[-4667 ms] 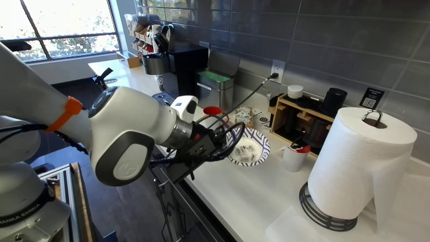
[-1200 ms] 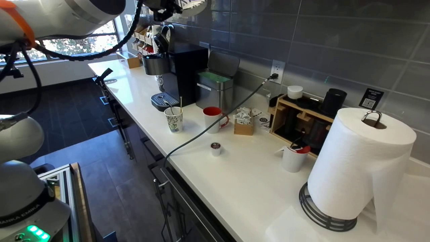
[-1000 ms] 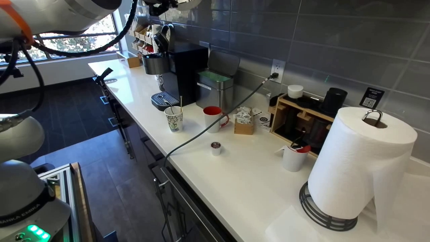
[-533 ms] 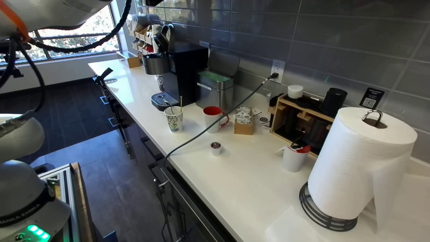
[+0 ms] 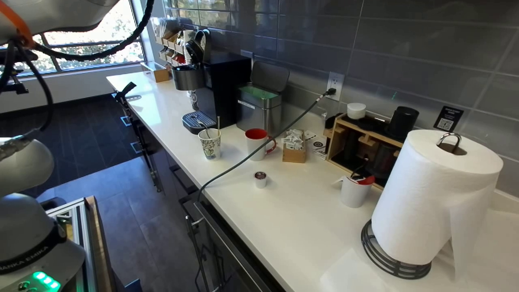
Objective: Pick up the plate on the right and put it in the cabinet
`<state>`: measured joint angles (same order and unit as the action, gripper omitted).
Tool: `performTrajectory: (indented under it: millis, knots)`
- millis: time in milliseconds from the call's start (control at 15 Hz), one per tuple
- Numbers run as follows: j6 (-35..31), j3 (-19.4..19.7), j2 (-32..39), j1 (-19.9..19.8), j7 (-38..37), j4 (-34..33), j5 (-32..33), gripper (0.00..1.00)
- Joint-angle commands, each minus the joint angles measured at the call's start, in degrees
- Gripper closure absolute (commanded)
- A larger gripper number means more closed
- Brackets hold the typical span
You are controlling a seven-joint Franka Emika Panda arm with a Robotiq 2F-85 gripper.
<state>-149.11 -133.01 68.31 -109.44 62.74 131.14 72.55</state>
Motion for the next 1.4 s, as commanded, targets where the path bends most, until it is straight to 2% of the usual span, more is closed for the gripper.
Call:
performTrajectory:
  millis: [0,200,333,733,867,1067,1333]
  knots:
    - [1.7,0.0,1.4,1.5,-0.6,-0.3,1.6,0.97]
    - [3.4,-1.3,0.4,3.3,1.4,-2.0,0.4,0.99]
    - [7.3,-3.5,-0.2,6.0,5.2,-4.7,-1.6,0.99]
    - [22.9,-8.2,-4.9,17.4,15.6,-17.7,-2.1,0.99]
    - [27.1,-8.0,-6.9,21.8,18.4,-23.0,-2.1,0.99]
    - [33.2,-7.1,-9.9,26.4,21.9,-30.1,-1.5,0.99]
    - [38.5,-5.3,-13.3,29.7,23.3,-37.3,-0.4,0.99]
